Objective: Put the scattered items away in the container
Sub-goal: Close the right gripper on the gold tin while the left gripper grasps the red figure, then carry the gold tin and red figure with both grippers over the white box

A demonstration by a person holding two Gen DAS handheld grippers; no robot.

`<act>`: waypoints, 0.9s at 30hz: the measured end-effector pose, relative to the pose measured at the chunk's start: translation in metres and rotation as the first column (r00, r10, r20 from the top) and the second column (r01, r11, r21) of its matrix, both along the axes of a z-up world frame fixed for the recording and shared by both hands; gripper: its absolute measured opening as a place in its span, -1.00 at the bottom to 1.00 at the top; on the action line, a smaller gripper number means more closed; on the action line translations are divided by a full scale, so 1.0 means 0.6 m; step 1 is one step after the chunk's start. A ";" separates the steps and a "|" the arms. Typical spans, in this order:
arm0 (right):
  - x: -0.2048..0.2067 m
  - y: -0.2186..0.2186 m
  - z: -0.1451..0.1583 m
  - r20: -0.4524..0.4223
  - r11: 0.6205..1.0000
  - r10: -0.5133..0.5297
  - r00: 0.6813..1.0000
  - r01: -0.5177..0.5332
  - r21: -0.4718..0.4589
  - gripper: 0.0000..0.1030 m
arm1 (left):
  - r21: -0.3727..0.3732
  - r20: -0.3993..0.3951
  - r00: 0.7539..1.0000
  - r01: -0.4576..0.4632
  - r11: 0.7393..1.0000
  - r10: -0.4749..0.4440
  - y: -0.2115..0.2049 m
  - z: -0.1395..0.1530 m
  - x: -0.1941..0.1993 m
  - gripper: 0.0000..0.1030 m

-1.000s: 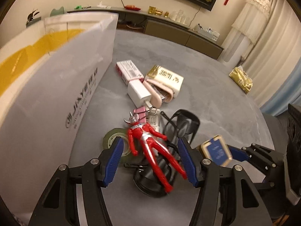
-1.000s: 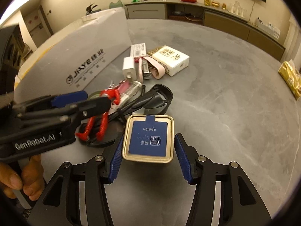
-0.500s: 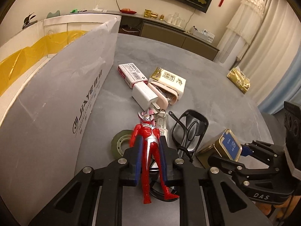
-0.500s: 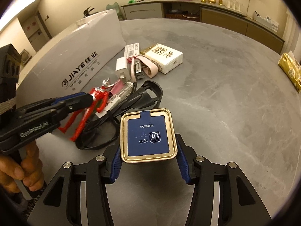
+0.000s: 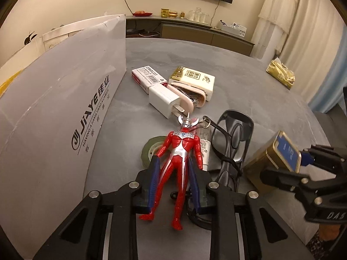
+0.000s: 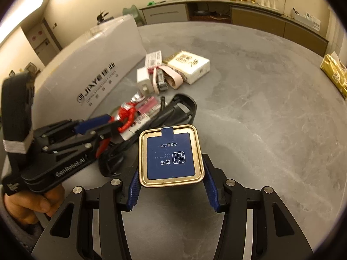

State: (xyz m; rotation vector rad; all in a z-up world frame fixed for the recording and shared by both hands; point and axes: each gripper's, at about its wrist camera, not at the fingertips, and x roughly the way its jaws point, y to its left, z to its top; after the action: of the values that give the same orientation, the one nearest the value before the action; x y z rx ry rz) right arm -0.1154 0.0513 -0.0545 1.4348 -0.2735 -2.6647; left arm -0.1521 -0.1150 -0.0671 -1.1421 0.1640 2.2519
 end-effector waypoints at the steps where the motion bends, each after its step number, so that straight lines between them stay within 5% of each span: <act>1: 0.002 0.001 0.006 -0.010 1.000 0.000 1.000 0.000 -0.006 0.04 | 0.000 -0.012 1.000 0.000 1.000 0.000 -0.001 0.004 0.003 -0.49; 9: 0.011 0.019 0.018 -0.021 0.997 -0.020 1.000 0.018 -0.069 0.03 | 0.018 -0.063 0.998 0.016 1.000 -0.015 0.003 0.031 0.030 -0.49; 27: 0.052 -0.024 0.057 -0.086 0.998 0.024 0.996 -0.029 -0.052 0.04 | 0.122 -0.116 0.993 -0.023 0.992 0.037 -0.057 0.152 0.093 -0.49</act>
State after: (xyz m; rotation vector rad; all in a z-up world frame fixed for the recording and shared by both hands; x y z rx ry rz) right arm -0.0842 0.0368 -0.0204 1.2968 -0.3138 -2.6678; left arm -0.0961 -0.1491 0.0239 -0.9546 0.0579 2.3235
